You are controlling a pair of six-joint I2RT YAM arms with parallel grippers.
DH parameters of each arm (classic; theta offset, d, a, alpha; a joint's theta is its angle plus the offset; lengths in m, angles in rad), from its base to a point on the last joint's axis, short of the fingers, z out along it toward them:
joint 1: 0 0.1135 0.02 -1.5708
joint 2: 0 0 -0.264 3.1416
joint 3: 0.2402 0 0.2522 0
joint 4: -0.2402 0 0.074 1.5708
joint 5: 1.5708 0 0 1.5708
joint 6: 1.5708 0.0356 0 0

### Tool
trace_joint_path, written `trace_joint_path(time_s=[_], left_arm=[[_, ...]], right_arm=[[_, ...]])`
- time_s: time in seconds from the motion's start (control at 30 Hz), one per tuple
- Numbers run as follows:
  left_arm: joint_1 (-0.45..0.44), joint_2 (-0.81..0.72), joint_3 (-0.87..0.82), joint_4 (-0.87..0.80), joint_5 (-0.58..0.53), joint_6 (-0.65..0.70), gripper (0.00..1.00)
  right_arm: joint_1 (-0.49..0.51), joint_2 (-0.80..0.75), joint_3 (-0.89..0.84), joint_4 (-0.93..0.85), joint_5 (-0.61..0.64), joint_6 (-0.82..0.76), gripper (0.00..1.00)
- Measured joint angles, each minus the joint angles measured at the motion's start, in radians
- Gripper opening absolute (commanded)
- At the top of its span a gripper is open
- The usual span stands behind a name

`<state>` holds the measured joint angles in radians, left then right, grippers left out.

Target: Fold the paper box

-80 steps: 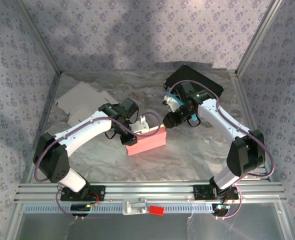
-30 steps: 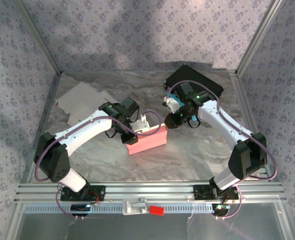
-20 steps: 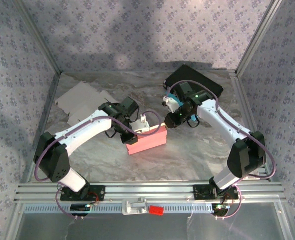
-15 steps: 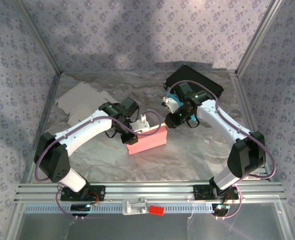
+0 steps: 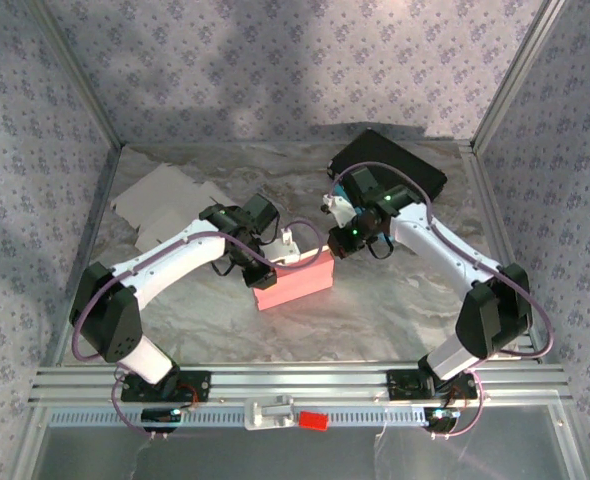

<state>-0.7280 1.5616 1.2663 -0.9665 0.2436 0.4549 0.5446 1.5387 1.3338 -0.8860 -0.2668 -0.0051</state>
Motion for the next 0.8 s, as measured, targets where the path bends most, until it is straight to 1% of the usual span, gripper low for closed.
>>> trace_joint_path(time_s=[0.2, 0.33, 0.8], left_arm=[[0.008, 0.005, 0.0, 0.001, 0.004, -0.004, 0.22], [0.014, 0.006, 0.0, 0.001, 0.006, -0.003, 0.23], [0.026, 0.011, 0.002, 0.005, 0.015, -0.011, 0.25]], right_arm=[[0.046, -0.058, -0.074, 0.089, 0.078, 0.111, 0.0], [0.071, -0.083, -0.109, 0.135, 0.127, 0.158, 0.0], [0.1, -0.132, -0.2, 0.237, 0.184, 0.244, 0.0]])
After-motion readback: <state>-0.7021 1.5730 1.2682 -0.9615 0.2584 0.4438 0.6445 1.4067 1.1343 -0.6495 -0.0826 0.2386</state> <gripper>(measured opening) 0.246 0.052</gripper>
